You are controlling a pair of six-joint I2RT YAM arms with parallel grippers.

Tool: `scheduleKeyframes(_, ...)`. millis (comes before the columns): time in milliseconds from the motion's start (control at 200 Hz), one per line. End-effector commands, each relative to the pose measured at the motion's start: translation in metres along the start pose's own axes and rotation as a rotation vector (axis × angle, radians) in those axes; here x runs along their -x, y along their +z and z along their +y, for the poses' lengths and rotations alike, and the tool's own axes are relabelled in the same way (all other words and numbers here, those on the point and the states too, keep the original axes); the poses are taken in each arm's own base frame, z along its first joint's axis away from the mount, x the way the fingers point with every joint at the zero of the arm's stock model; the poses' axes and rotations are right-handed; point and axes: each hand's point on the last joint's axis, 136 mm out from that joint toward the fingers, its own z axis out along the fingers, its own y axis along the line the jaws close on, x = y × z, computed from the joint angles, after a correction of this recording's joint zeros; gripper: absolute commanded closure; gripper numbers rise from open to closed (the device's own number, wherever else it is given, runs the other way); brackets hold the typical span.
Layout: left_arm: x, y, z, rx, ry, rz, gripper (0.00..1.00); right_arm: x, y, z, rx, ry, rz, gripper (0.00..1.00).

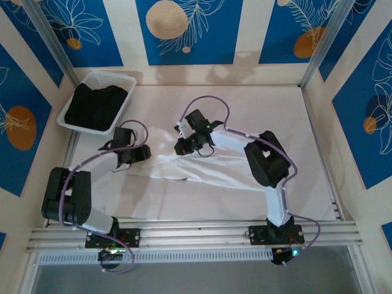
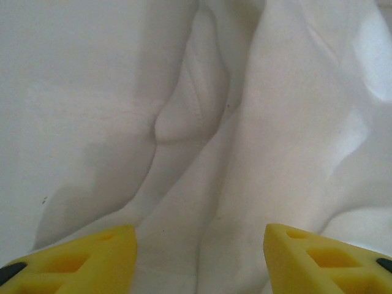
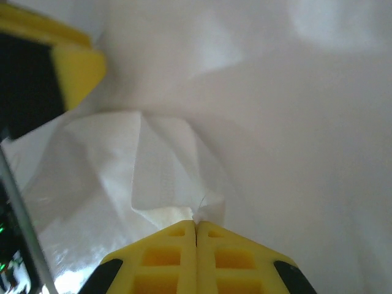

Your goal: Fold the inside-out t-shirt

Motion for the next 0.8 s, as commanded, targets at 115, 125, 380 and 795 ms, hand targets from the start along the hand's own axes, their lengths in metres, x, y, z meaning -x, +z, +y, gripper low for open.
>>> scheduleKeyframes(115, 0.011, -0.010, 0.003, -0.019, -0.048, -0.048, 0.42, -0.050, -0.002, 0.025, 0.113, -0.049, 0.074, 0.87)
scheduleKeyframes(125, 0.011, -0.010, 0.004, -0.017, -0.049, -0.049, 0.42, -0.053, -0.001, 0.025, 0.112, -0.046, 0.080, 0.86)
scheduleKeyframes(380, 0.023, -0.010, 0.006, -0.033, -0.057, -0.073, 0.30, -0.078, -0.010, 0.021, 0.071, -0.063, 0.106, 0.58)
scheduleKeyframes(795, 0.024, 0.031, -0.015, -0.014, 0.117, 0.084, 0.06, -0.059, -0.023, 0.024, 0.054, -0.089, 0.033, 0.53)
